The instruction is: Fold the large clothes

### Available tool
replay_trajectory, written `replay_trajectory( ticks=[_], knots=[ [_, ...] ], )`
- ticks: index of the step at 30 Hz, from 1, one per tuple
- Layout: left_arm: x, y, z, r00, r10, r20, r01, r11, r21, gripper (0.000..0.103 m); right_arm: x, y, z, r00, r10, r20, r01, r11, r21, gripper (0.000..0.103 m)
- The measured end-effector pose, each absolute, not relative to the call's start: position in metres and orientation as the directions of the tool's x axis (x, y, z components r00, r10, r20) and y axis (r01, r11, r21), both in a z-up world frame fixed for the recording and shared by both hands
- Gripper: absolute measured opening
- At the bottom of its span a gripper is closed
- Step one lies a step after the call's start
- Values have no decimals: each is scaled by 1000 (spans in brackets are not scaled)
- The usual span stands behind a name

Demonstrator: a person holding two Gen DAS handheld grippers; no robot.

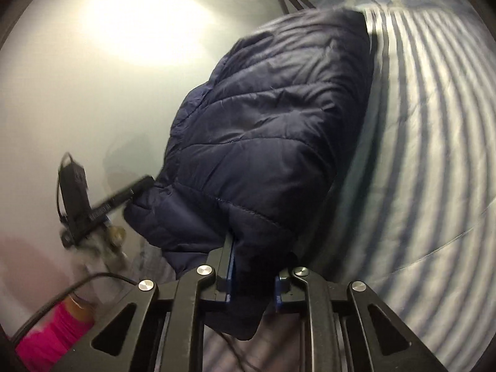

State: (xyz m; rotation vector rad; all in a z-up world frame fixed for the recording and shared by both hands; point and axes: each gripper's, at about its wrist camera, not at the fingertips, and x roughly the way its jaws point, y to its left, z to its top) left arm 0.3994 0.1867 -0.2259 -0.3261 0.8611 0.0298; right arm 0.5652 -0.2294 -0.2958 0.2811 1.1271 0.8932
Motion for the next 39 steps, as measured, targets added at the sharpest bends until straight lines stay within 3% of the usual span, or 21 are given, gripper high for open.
replay_trajectory(
  ticks=[7, 11, 15, 18, 30, 31, 33, 34, 35, 37, 39],
  knots=[
    [443, 192, -242, 592, -246, -768, -134, 909, -395, 73, 583, -263, -287, 190, 641, -744, -503, 714, 487, 16],
    [467, 197, -261, 543, -337, -769, -148, 863, -482, 75, 580, -262, -290, 202, 627, -752, -540, 712, 449, 46],
    [479, 211, -270, 552, -384, -740, -188, 807, -559, 81, 597, -273, -280, 270, 676, -686, -519, 702, 487, 85],
    [490, 215, -279, 535, -414, -737, -199, 786, -586, 82, 618, -278, -279, 280, 714, -642, -469, 685, 557, 86],
    [510, 221, -292, 561, -469, -682, -204, 720, -663, 91, 670, -254, -320, 225, 755, -616, -307, 655, 691, 83],
    [513, 220, -291, 561, -463, -686, -211, 722, -659, 89, 671, -249, -320, 225, 754, -618, -312, 656, 687, 83],
    [517, 219, -290, 558, -449, -698, -213, 736, -643, 73, 668, -240, -319, 231, 746, -624, -331, 663, 671, 81],
    [520, 215, -290, 550, -450, -704, -208, 742, -637, 57, 667, -235, -318, 228, 742, -631, -336, 668, 664, 78],
    [522, 212, -289, 546, -453, -705, -198, 747, -634, 42, 662, -233, -318, 221, 738, -638, -338, 671, 660, 72],
    [521, 205, -283, 551, -438, -710, -185, 766, -616, 28, 654, -228, -314, 219, 719, -660, -344, 690, 637, 64],
    [518, 195, -271, 563, -394, -727, -160, 811, -563, 21, 646, -222, -304, 235, 687, -688, -368, 718, 591, 48]
  ],
)
